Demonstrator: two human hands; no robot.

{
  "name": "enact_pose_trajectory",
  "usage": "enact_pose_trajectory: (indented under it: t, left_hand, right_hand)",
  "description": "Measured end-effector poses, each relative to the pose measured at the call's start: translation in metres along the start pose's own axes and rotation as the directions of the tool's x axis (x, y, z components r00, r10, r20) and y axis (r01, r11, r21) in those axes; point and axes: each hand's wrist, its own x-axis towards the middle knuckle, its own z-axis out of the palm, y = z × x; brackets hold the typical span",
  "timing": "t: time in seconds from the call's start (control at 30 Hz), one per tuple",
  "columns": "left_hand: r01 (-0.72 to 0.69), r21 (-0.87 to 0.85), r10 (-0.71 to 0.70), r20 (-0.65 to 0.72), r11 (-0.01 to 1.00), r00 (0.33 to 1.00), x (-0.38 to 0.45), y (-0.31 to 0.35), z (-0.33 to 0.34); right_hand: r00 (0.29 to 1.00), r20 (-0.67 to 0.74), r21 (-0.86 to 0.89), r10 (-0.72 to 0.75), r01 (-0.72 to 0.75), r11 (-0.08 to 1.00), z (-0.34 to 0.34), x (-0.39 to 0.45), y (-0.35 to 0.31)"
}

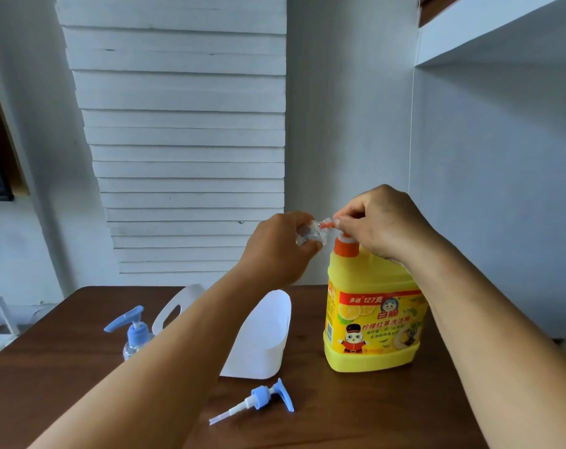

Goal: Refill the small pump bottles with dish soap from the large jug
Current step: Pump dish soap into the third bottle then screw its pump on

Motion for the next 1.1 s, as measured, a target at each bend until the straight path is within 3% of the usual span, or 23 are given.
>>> enact_pose_trajectory:
  t: [1.1]
  left_hand:
    - [-0.04, -0.007, 0.039, -0.045, 0.999, 0.998, 0.001, 0.002, -0.005]
  right_hand:
    - [0.997, -0.025, -0.017, -0.066, 0.066, 0.998, -0.009, 0.004, 0.0]
